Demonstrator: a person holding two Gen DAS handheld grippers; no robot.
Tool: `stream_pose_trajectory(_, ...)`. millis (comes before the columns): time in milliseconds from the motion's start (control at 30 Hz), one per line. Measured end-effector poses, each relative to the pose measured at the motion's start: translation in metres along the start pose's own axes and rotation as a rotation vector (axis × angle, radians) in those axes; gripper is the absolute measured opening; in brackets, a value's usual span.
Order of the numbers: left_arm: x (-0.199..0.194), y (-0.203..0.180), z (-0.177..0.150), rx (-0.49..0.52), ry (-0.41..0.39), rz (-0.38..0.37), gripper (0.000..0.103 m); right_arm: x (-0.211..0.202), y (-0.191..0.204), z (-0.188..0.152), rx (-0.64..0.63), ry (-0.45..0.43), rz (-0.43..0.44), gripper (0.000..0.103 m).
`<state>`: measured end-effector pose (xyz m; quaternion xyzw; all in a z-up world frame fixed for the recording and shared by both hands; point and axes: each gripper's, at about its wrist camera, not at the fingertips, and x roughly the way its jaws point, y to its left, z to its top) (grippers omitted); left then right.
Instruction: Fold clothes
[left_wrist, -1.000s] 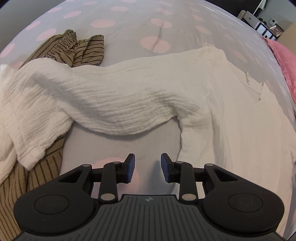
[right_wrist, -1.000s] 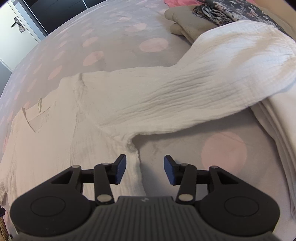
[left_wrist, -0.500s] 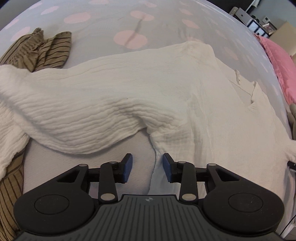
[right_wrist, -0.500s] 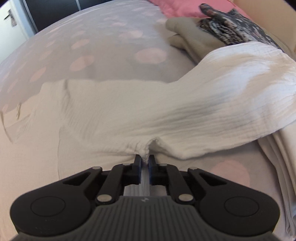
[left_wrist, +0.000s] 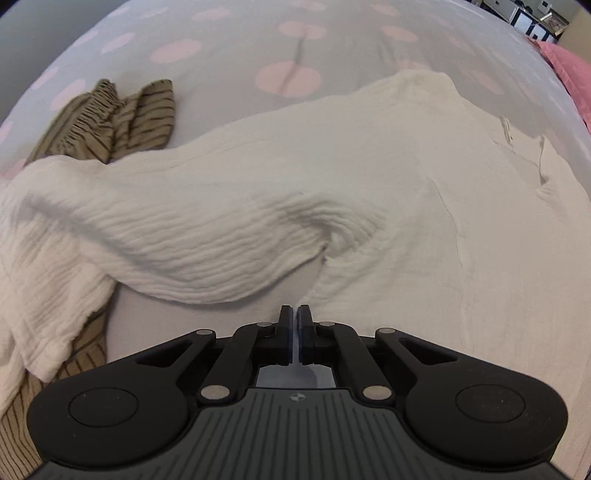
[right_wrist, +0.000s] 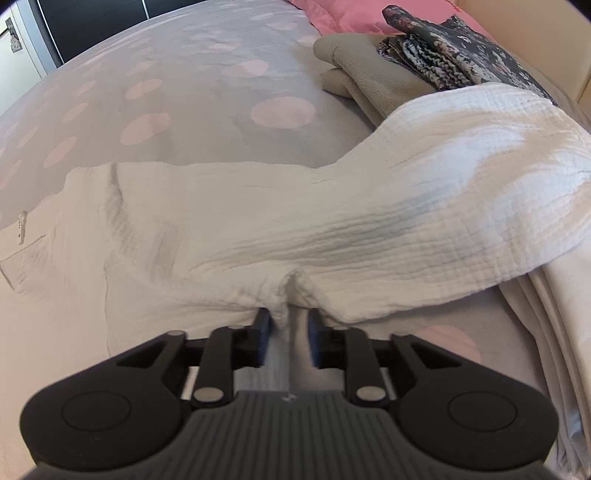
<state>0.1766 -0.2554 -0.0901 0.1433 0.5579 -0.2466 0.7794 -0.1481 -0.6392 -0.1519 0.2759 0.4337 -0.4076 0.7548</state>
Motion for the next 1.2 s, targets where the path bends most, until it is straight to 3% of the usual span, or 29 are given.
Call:
stream_pose_trajectory(133, -0.014, -0.003, -0.011, 0.037, -0.019, -0.047, 0.001, -0.014, -0.009, -0.008, -0.012, 0.008, 0.041, 0.038)
stream_pose_trajectory(267, -0.030, -0.004, -0.027, 0.108, -0.003, -0.098, 0.018, -0.028, -0.019, -0.025, -0.041, 0.061, 0.078, 0.040)
stream_pose_trajectory(533, -0.060, -0.009, -0.072, 0.226, 0.026, -0.093, 0.019, -0.051, -0.028, -0.078, -0.184, 0.222, 0.101, 0.043)
stream_pose_trajectory(733, -0.063, -0.018, -0.106, 0.267, 0.063, -0.096, 0.019, -0.072, -0.046, -0.129, -0.219, 0.340, 0.184, 0.045)
stream_pose_trajectory(1067, -0.086, -0.047, -0.129, 0.368, 0.042, -0.121, 0.019, -0.090, -0.064, -0.212, -0.293, 0.495, 0.193, 0.045)
stream_pose_trajectory(1133, -0.090, -0.052, -0.134, 0.388, 0.038, -0.126, 0.019, -0.092, -0.058, -0.217, -0.335, 0.491, 0.185, 0.041)
stream_pose_trajectory(1200, -0.095, -0.058, -0.138, 0.408, 0.034, -0.131, 0.019, -0.095, -0.053, -0.221, -0.378, 0.481, 0.175, 0.013)
